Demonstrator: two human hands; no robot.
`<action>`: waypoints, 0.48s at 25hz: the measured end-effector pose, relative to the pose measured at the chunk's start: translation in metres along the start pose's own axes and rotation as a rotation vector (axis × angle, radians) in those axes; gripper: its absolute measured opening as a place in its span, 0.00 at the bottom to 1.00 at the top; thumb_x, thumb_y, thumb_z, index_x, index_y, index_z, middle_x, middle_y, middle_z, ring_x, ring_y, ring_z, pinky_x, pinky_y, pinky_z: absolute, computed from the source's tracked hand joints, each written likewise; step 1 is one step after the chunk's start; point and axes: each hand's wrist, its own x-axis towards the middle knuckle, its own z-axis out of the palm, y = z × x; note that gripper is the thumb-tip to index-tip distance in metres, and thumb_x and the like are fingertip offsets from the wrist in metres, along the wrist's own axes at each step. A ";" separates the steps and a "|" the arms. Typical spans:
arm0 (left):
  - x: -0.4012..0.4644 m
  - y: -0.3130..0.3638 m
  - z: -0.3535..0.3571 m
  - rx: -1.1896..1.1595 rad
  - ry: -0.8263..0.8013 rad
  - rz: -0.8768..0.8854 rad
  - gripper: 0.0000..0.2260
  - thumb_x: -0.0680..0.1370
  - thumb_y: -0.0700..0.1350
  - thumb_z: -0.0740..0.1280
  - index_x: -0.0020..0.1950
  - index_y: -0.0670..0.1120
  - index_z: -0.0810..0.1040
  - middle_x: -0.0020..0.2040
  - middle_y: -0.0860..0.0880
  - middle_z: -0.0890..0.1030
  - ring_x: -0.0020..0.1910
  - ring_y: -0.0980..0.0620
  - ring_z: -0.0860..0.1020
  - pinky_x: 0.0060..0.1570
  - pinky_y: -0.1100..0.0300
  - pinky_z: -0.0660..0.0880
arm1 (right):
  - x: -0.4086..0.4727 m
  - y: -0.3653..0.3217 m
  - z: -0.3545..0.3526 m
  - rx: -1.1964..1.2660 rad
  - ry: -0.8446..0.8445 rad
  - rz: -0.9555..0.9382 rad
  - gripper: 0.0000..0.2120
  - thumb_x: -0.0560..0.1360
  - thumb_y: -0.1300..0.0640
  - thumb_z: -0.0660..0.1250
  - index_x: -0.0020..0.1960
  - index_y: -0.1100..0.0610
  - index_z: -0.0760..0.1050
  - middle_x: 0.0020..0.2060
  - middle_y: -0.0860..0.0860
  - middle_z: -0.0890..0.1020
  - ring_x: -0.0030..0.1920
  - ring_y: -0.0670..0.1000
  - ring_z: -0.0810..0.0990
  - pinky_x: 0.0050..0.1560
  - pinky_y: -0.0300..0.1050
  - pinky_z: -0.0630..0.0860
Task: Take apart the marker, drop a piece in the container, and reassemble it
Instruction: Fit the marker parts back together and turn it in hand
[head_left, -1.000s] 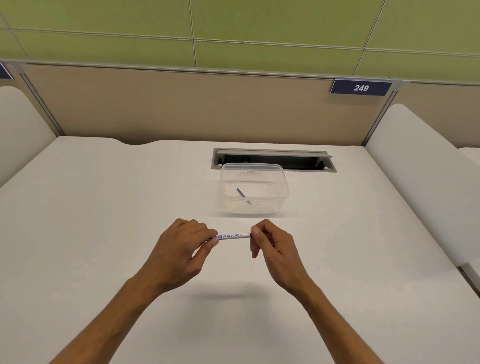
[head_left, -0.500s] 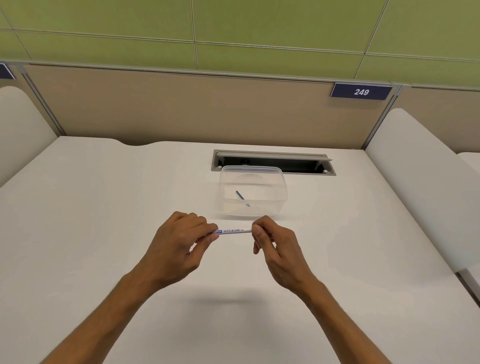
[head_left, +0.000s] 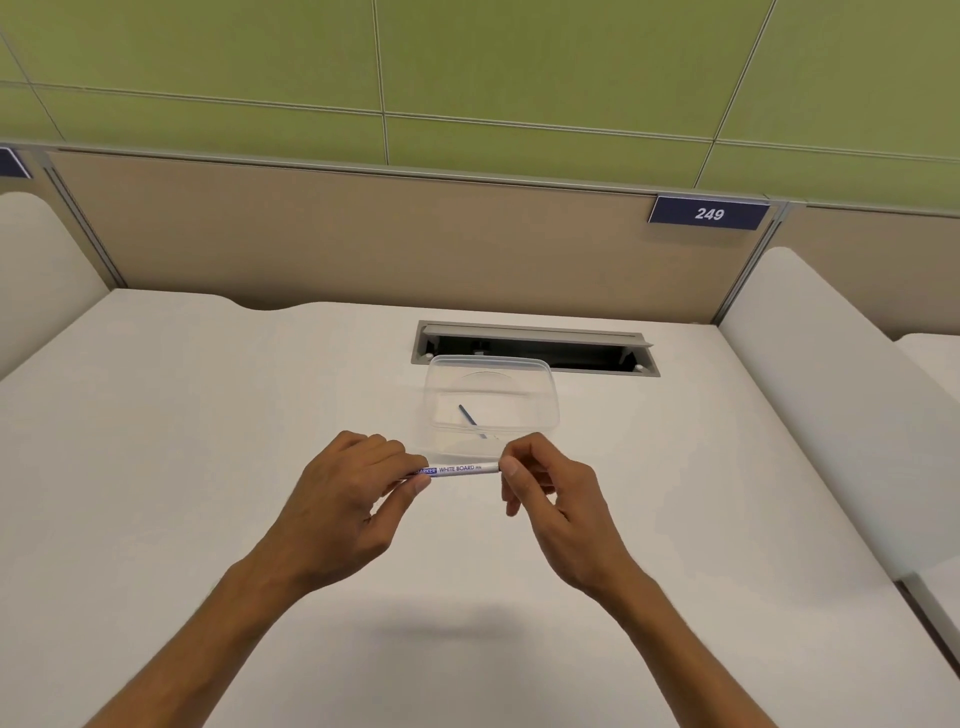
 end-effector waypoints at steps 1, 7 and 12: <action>0.002 0.001 -0.002 -0.015 0.005 -0.008 0.10 0.79 0.49 0.59 0.46 0.47 0.79 0.33 0.57 0.69 0.32 0.53 0.68 0.39 0.58 0.67 | 0.000 -0.002 -0.003 -0.074 0.007 -0.032 0.08 0.80 0.44 0.58 0.46 0.46 0.72 0.34 0.44 0.79 0.35 0.48 0.80 0.39 0.46 0.77; 0.007 0.008 -0.007 -0.090 -0.003 -0.053 0.10 0.79 0.55 0.58 0.47 0.53 0.77 0.33 0.63 0.68 0.33 0.55 0.68 0.38 0.65 0.64 | 0.001 -0.004 -0.012 -0.367 0.038 -0.257 0.07 0.81 0.46 0.53 0.49 0.45 0.69 0.34 0.43 0.75 0.34 0.46 0.76 0.35 0.44 0.73; 0.013 0.011 -0.008 -0.063 0.054 -0.016 0.11 0.79 0.54 0.60 0.45 0.51 0.79 0.32 0.62 0.67 0.30 0.54 0.67 0.37 0.59 0.67 | 0.005 -0.005 -0.016 -0.379 0.002 -0.293 0.11 0.82 0.48 0.51 0.44 0.50 0.66 0.30 0.49 0.75 0.30 0.52 0.72 0.31 0.51 0.71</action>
